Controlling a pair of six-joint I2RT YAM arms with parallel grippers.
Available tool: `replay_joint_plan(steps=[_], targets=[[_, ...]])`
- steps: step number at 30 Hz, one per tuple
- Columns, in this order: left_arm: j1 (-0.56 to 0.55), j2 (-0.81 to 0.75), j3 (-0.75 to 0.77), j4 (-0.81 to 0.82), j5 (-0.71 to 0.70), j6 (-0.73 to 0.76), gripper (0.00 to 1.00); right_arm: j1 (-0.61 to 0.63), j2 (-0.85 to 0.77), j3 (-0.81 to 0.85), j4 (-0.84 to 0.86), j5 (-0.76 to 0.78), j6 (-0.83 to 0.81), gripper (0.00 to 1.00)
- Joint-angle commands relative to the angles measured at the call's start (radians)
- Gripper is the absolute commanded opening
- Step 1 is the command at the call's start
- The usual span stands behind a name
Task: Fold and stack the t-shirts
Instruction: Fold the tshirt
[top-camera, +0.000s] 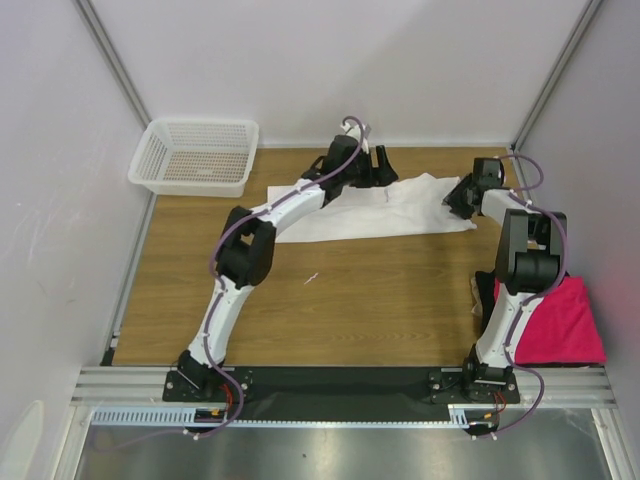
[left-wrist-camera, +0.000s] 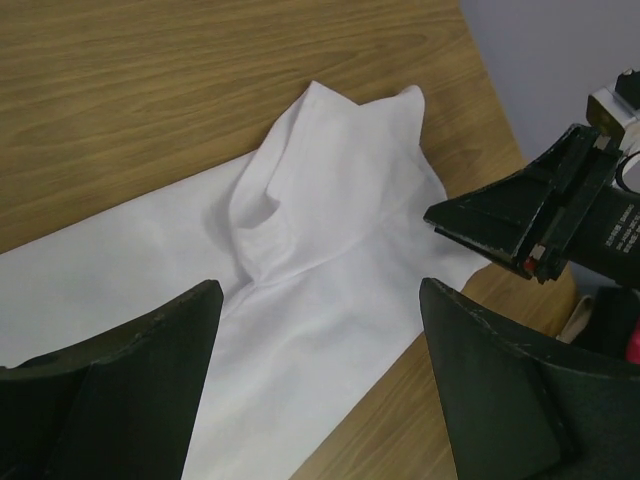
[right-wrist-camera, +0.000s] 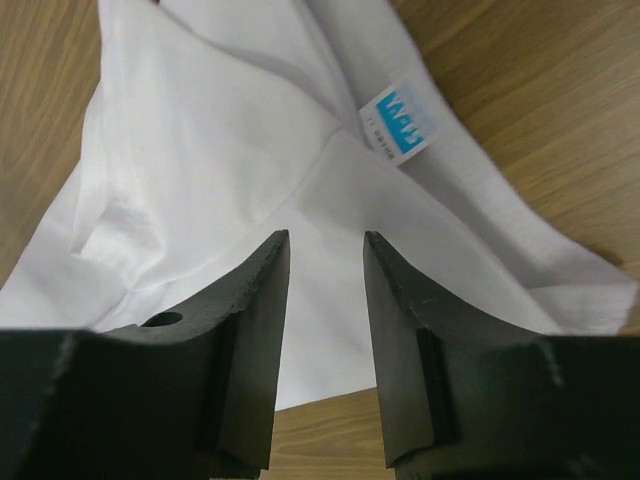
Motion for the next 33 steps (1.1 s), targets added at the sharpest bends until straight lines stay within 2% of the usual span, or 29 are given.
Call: replay_joint_plan(steps=[1,6,15,20,28,33], targets=[[-0.013,0.054,0.076,0.212,0.030,-0.153,0.86,-0.025,0.000,-0.016,0.035,0.077,0.013,0.41],[-0.042,0.208,0.234,0.284,0.001,-0.318,0.87,-0.059,-0.060,-0.106,0.041,0.134,0.041,0.37],[-0.065,0.278,0.238,0.367,-0.016,-0.442,0.88,-0.073,-0.095,-0.203,0.065,0.163,0.047,0.33],[-0.101,0.279,0.239,0.338,-0.013,-0.408,0.87,-0.074,-0.095,-0.214,0.076,0.154,0.051,0.32],[-0.118,0.249,0.244,0.205,-0.114,-0.293,0.86,-0.074,-0.109,-0.220,0.076,0.155,0.047,0.32],[-0.120,0.277,0.241,0.200,-0.073,-0.338,0.85,-0.074,-0.107,-0.220,0.078,0.154,0.048,0.32]])
